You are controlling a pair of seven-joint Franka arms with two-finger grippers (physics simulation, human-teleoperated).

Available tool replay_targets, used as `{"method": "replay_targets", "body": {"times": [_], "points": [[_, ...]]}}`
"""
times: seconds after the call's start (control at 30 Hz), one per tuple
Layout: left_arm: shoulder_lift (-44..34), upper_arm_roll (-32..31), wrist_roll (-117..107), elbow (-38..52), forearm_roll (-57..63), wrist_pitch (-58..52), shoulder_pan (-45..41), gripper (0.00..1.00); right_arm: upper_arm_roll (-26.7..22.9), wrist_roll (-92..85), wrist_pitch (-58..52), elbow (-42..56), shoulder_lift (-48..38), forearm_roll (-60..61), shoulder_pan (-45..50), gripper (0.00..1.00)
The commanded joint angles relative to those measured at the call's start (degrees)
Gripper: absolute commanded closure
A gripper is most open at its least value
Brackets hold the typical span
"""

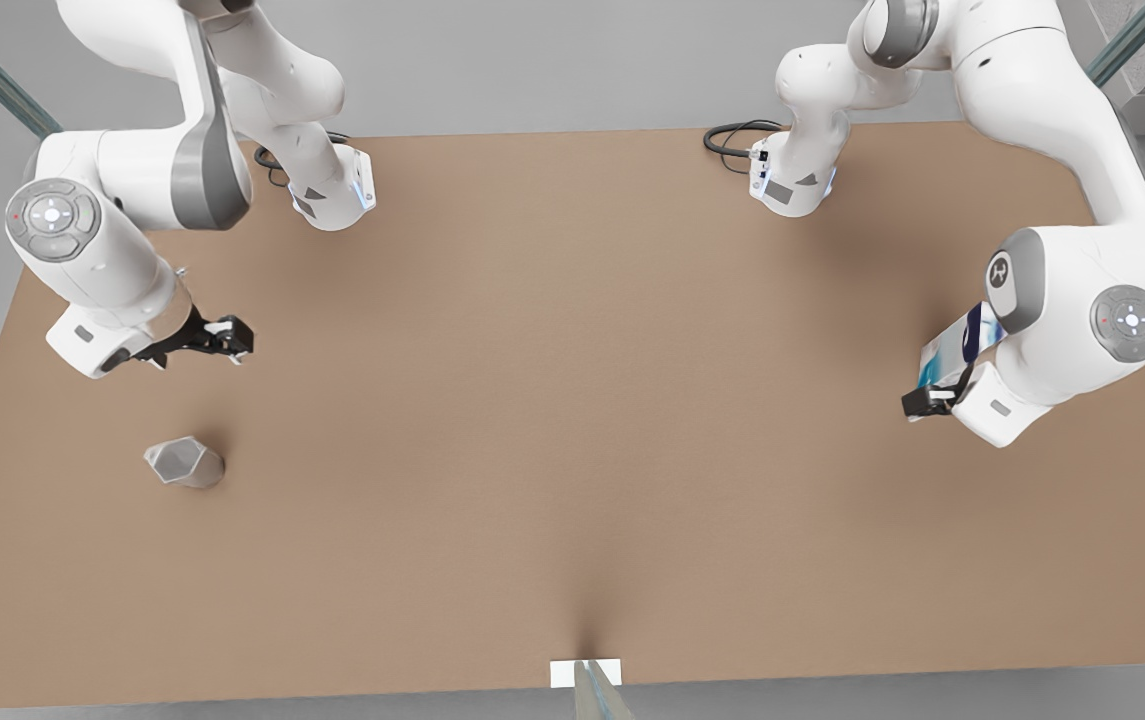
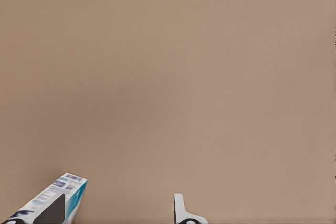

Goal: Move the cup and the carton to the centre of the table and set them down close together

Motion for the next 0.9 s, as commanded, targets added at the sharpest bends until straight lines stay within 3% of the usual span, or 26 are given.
{"method": "replay_targets", "body": {"times": [0.0,0.17,0.27,0.43,0.5,0.57,0.87], "points": [[0.01,0.0,0.05,0.02,-0.01,-0.04,-0.08,0.0,0.0,0.0,0.0,0.0,0.0,0.0,0.26,0.0],[0.36,-0.27,9.7,4.94,1.31,-6.36,0.8,0.01,0.09,0.53,3.51,0.0,15.2,0.61,-3.25,0.0],[-1.13,-0.27,19.56,0.55,0.78,-5.75,4.75,0.0,0.18,0.0,8.88,-2.63,19.86,0.61,-6.59,0.0],[-1.31,0.17,21.5,-4.81,2.36,-10.59,14.77,0.0,0.8,4.31,12.66,-4.39,22.76,5.36,-13.18,0.0],[-7.02,0.17,21.94,-14.66,3.86,-2.06,17.85,0.0,0.8,4.22,13.71,-4.04,23.64,5.71,-15.55,0.0],[-6.76,0.17,22.11,-15.98,3.86,-2.94,20.4,0.0,0.71,4.04,15.91,-4.22,25.22,5.97,-16.96,0.0],[-7.11,-0.71,28.26,-22.13,6.58,-5.67,17.32,0.01,0.71,2.02,20.13,-7.65,25.75,6.15,-19.86,0.0]]}}
